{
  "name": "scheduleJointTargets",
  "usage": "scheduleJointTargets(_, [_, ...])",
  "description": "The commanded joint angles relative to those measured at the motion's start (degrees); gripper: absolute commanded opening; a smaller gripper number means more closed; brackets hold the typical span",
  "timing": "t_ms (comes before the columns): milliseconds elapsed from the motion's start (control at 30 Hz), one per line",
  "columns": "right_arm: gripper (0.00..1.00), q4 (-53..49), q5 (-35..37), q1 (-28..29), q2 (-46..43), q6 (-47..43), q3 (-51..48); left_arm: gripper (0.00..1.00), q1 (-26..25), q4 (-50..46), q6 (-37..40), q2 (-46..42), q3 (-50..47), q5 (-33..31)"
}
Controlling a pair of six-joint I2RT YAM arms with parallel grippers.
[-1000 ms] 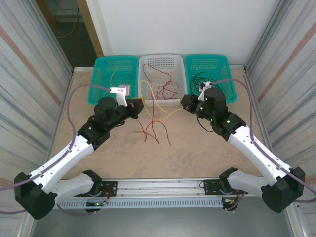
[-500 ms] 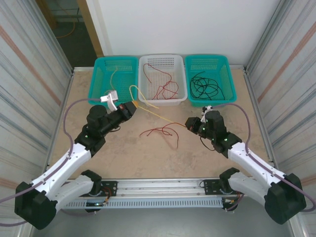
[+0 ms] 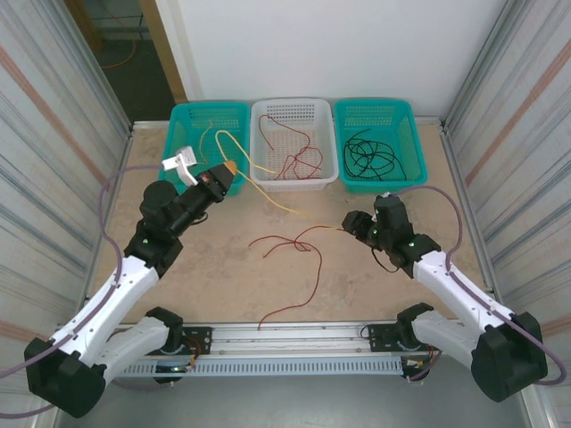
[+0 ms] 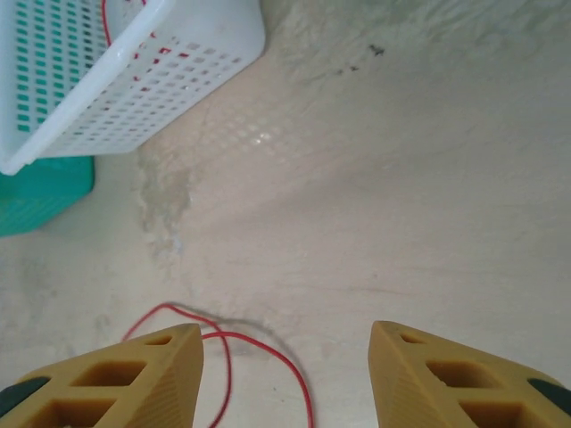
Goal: Untangle the cables
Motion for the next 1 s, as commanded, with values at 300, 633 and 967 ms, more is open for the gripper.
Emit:
scheduleJointTargets(300, [0.57,-15.2,7.1,-0.6,-7.0,-12.0,11.2,0.00,-0.1,-20.4,20.8,-2.3,12.2,-10.4])
scheduleJointTargets(633, [0.61,-2.6,-5.5,19.1,0.8,-16.2,13.7,0.00,-0.1,-14.1,15.0,-1.3,9.4,-5.7])
scheduleJointTargets(967, [0.59,11.2,-3.6,26.2,18.9,-10.8,15.3,0.00,0.0,-12.2,9.5,-0.3,10.1,-2.5])
